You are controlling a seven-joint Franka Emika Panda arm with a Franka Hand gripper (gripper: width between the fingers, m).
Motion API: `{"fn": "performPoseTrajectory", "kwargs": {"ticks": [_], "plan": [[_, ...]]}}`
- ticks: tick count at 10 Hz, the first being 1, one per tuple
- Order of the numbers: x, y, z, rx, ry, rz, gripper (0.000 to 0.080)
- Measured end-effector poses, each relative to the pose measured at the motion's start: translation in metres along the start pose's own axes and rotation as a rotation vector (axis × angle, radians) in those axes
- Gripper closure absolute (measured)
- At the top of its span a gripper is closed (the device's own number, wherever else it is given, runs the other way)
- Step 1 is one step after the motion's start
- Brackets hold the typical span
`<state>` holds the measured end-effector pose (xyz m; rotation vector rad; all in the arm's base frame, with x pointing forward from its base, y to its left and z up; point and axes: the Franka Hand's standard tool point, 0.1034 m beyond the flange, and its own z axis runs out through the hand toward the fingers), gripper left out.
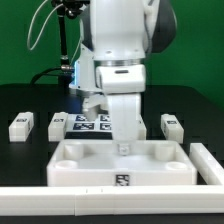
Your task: Assemble desk
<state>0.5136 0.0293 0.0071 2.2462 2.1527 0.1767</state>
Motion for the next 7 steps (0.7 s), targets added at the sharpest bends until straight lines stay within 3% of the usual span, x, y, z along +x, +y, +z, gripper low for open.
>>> {"fn": "performPoseTrajectory", "kwargs": {"ticks": [4,7], "plan": [[0.015,0.003,0.002,0.072,-0.004,-0.008,0.0742],[0.014,0.003,0.002,0.078,-0.005,-0.011,0.0742]]}}
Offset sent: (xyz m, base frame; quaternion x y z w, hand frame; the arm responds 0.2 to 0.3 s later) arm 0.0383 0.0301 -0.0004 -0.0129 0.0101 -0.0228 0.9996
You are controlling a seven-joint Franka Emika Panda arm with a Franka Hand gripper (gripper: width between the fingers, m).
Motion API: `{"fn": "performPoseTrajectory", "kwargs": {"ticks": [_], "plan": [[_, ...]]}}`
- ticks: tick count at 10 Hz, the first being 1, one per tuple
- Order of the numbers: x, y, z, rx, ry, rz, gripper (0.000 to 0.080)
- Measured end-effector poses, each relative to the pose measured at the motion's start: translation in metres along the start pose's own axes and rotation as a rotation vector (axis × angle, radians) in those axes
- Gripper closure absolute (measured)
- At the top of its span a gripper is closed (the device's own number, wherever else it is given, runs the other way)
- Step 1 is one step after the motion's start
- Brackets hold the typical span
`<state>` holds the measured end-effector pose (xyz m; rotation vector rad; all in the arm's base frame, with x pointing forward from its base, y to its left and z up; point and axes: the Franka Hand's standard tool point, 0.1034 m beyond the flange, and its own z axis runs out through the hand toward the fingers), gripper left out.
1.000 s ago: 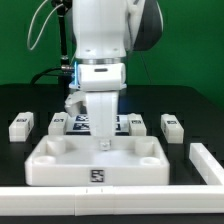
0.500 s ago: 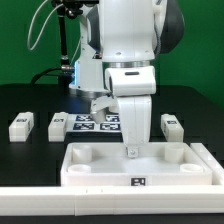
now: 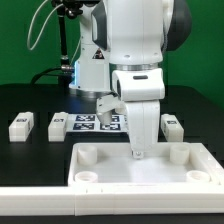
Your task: Assemble desk
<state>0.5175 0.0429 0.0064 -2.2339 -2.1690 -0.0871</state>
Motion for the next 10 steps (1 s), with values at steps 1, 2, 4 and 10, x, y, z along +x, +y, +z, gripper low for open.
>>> {"fn": "performPoseTrajectory", "kwargs": {"ticks": [1,2,4,10], "plan": [[-0.0003,0.0,0.0001,0.0,0.0,0.001,0.0571],[-0.0005,-0.0001,0.0002,0.0,0.0,0.002,0.0389],[-0.0007,-0.0004,0.0007,0.001,0.0,0.002,0.0253],[-0.0011,-0.0011,0.0017,0.003,0.0,0.003,0.015]]}}
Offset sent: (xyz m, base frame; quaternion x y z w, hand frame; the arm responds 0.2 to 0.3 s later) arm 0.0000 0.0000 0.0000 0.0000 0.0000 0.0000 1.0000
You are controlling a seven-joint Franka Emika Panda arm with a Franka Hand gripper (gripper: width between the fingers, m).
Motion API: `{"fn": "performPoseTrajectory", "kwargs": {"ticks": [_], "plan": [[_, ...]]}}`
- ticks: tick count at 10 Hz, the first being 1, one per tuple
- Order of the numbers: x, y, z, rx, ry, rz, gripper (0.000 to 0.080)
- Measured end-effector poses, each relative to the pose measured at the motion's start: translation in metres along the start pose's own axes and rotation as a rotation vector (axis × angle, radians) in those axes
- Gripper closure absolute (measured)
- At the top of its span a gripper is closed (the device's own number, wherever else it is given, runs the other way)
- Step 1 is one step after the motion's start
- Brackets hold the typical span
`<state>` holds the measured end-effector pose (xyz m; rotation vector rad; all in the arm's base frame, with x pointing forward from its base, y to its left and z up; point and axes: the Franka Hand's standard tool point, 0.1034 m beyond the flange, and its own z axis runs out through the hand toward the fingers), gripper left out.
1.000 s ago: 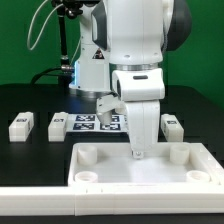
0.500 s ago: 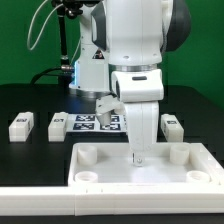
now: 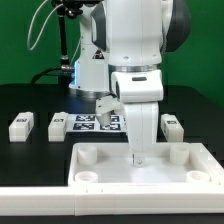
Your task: Assemble desk
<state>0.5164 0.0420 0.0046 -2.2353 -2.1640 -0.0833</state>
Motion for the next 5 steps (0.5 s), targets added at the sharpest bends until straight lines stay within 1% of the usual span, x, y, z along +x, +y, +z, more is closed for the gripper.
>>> {"fn": "performPoseTrajectory", "kwargs": {"ticks": [2,3,4,5], "plan": [[0.0,0.0,0.0,0.0,0.0,0.003,0.015],[0.004,0.0,-0.01,0.012,-0.008,0.092,0.015],[0.011,0.0,-0.026,0.027,-0.022,0.153,0.015],[0.017,0.004,-0.039,0.028,-0.029,0.157,0.015]]}}
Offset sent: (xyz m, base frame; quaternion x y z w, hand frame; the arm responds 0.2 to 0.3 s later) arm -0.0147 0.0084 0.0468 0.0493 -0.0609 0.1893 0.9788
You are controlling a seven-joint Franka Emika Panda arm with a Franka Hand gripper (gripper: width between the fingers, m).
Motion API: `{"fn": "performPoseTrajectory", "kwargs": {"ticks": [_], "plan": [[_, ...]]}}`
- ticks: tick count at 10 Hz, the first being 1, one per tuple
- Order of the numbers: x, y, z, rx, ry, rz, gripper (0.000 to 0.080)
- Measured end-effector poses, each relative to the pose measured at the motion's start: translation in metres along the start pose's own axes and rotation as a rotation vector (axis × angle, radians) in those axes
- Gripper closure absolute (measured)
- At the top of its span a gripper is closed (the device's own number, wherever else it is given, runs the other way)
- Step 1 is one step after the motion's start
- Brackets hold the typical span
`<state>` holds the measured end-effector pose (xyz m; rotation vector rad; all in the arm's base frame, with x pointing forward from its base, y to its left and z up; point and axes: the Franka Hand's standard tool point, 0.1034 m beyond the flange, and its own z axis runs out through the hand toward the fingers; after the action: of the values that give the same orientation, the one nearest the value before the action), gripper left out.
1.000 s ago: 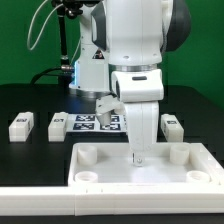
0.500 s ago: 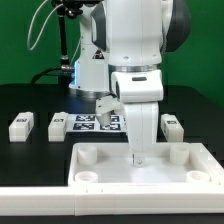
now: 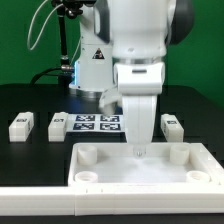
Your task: Assemble desk
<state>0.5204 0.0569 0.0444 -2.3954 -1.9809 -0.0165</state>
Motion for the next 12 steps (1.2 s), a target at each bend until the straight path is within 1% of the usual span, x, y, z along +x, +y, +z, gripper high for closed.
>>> {"fn": "performPoseTrajectory", "kwargs": {"ticks": [1,2,3,4,5,6,9,11,12], "plan": [[0.011,-0.001,-0.008,-0.007,0.002,0.126,0.015],[0.029,-0.003,-0.019,-0.018,0.004,0.267,0.015],[0.05,-0.007,-0.024,-0.029,0.01,0.375,0.015],[0.058,-0.008,-0.022,-0.041,0.028,0.429,0.015],[0.059,-0.01,-0.015,-0.056,0.048,0.48,0.015],[0.058,-0.01,-0.014,-0.048,0.045,0.553,0.015],[0.06,-0.013,-0.014,-0.035,0.054,0.783,0.015],[0.07,-0.031,-0.02,0.016,-0.012,1.043,0.015],[0.076,-0.032,-0.02,0.024,-0.012,1.191,0.015]]}}
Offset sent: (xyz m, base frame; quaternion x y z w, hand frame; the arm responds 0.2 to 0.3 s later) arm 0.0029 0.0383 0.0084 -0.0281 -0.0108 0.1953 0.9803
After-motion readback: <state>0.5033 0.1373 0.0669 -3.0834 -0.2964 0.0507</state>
